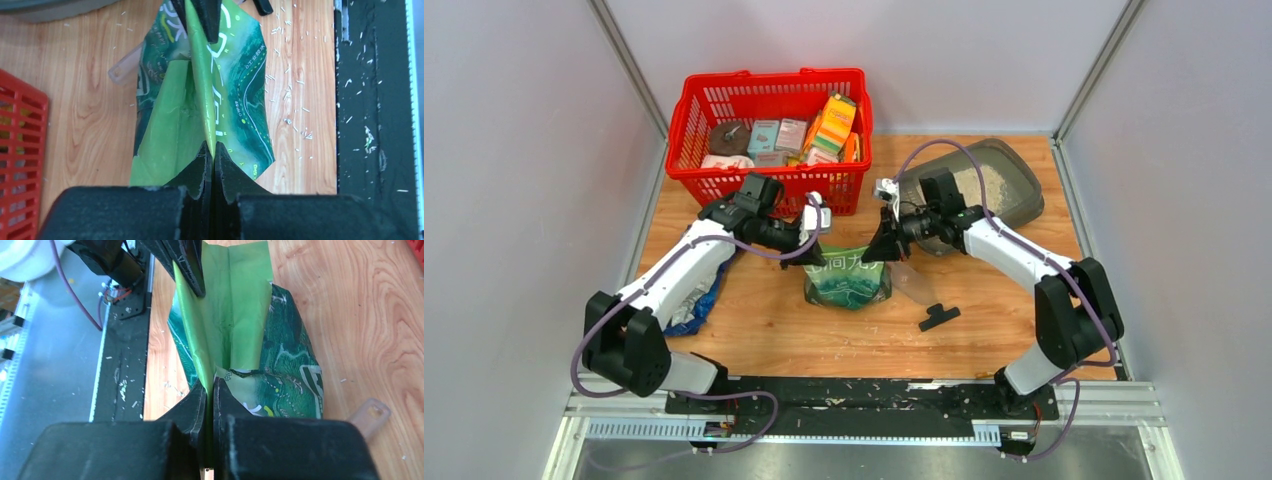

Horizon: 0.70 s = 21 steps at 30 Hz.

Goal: Fill the litter box with clean litter

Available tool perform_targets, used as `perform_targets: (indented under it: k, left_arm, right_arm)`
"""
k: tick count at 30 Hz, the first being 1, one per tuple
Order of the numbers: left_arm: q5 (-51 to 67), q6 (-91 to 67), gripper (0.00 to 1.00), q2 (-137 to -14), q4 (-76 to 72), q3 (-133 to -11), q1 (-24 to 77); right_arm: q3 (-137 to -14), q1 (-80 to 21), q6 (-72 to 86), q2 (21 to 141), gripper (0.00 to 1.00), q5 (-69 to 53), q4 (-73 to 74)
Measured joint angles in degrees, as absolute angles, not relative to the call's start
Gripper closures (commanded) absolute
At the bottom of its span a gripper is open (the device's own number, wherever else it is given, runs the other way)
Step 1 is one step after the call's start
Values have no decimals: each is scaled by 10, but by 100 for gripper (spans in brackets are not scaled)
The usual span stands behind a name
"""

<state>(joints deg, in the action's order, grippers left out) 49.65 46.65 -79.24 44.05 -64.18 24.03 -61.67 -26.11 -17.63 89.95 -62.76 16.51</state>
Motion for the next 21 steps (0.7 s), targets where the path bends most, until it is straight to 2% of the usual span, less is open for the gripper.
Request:
perform_targets:
  k: [3, 7, 8, 13, 21]
  left_arm:
    - [515, 432, 100, -792, 437, -642, 216]
    - [516, 371, 75, -782, 415, -634, 200]
    - [510, 354, 73, -773, 402, -627, 200]
    - [478, 310, 71, -737, 360, -623, 234]
    - [477, 321, 73, -840, 349, -680, 296]
  right_arm:
    - [-613, -262, -112, 903, 100, -632, 119]
    - [-607, -267, -29, 915, 100, -630, 47]
    - [-607, -267, -22, 918, 100, -630, 41]
    - [-607, -263, -22, 920, 100, -628, 41]
    - [-608, -262, -42, 920, 100, -629, 56]
